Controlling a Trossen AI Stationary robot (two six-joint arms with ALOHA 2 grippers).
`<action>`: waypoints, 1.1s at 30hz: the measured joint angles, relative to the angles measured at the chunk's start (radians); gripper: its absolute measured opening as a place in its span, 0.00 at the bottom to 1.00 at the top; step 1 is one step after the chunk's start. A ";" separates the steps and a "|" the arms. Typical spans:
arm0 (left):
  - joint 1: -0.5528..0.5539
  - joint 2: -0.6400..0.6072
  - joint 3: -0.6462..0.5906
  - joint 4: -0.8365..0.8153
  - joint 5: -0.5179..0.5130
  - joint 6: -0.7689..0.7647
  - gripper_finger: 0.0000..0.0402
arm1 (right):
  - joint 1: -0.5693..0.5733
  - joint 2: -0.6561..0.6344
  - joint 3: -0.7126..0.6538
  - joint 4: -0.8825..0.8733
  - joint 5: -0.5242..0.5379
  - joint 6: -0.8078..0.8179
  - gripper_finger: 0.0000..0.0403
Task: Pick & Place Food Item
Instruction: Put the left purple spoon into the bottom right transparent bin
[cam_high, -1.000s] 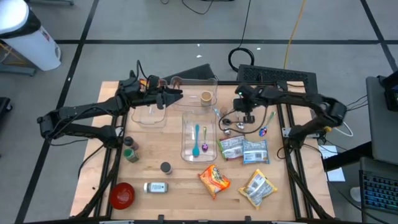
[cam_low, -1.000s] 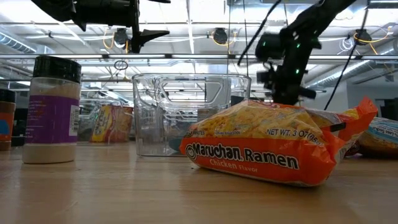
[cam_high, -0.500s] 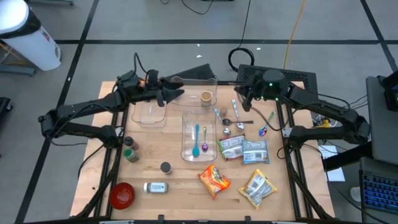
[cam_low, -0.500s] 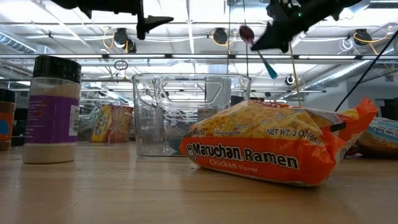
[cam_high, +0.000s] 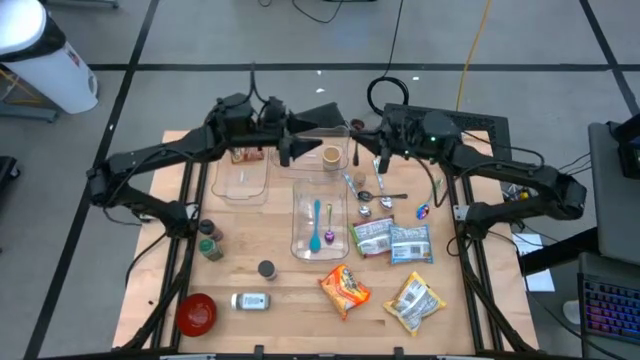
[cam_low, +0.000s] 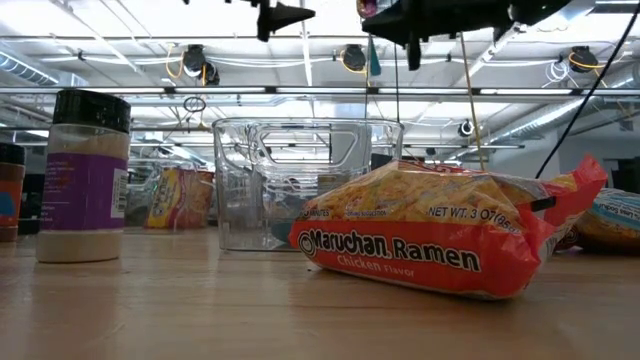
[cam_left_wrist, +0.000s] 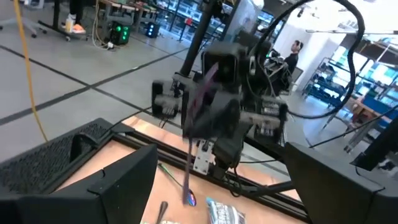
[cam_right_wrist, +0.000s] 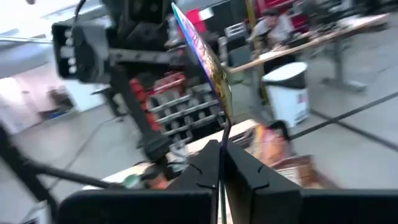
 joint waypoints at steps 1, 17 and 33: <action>-0.003 0.012 0.013 -0.001 0.000 0.008 0.89 | 0.005 0.014 0.000 0.016 -0.015 0.010 0.00; -0.031 0.084 0.046 -0.029 -0.011 0.042 0.89 | 0.123 0.172 0.000 0.234 -0.040 0.116 0.00; 0.000 0.072 0.045 -0.015 0.159 -0.175 0.89 | 0.169 0.162 -0.002 0.275 -0.041 0.006 0.00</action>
